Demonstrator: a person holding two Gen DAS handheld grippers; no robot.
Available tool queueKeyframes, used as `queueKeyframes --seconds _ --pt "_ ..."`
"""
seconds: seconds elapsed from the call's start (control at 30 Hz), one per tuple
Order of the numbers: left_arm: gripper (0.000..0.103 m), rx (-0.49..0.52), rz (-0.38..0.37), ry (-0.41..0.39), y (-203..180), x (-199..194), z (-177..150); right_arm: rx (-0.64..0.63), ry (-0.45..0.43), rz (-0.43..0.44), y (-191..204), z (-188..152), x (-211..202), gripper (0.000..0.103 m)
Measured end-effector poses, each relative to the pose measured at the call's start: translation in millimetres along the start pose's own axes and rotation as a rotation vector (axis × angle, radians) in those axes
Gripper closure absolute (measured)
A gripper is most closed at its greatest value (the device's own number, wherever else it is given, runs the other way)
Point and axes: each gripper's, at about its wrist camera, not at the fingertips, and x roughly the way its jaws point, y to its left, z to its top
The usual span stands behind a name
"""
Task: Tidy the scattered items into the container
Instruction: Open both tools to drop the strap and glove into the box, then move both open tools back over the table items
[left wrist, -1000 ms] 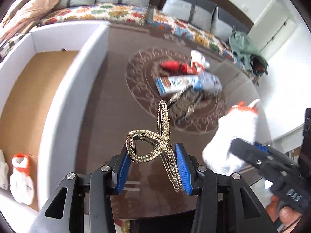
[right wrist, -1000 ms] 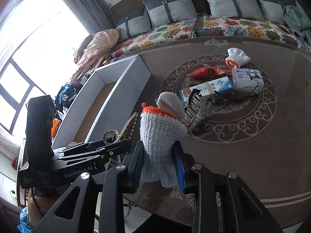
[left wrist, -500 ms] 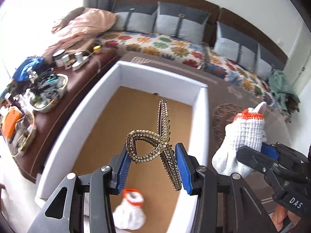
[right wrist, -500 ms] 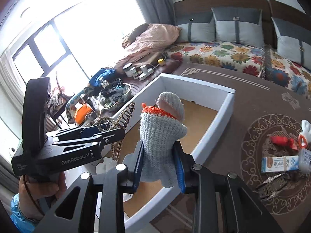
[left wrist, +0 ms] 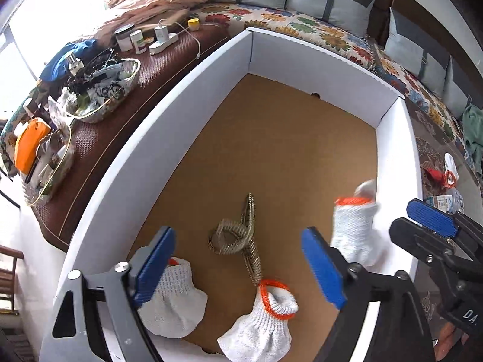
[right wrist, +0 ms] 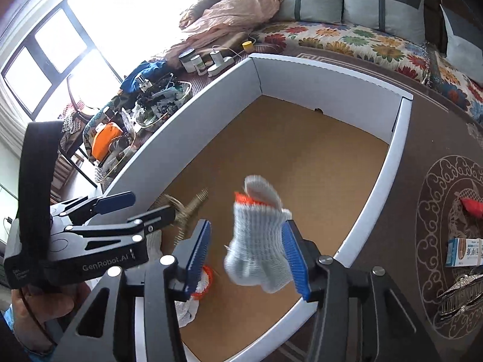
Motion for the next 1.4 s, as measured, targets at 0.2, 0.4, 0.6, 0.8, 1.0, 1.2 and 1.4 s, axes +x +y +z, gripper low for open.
queueKeyframes --seconds 0.2,0.4,0.6,0.8,1.0,1.2,1.4 --pt "0.015 -0.043 0.002 -0.025 8 -13 -1 0.076 -0.03 0.025 -14 4 -14 0.051" --pt "0.015 -0.017 -0.054 -0.06 -15 -36 -4 0.122 -0.073 0.058 -18 -10 -37 0.051" --pt "0.015 0.052 -0.101 -0.087 -58 -60 -18 0.193 -0.099 0.076 -35 -45 -59 0.051" --pt "0.015 0.151 -0.162 -0.096 -113 -87 -45 0.311 -0.137 0.068 -81 -95 -95 0.051" --pt "0.015 0.264 -0.241 -0.083 -190 -98 -83 0.447 -0.147 0.006 -141 -166 -129 0.051" --pt "0.015 0.413 -0.314 -0.018 -279 -59 -126 0.608 -0.15 -0.056 -204 -244 -158 0.051" --pt "0.015 0.612 -0.316 -0.11 -347 -30 -124 0.719 -0.217 -0.091 -249 -293 -194 0.051"
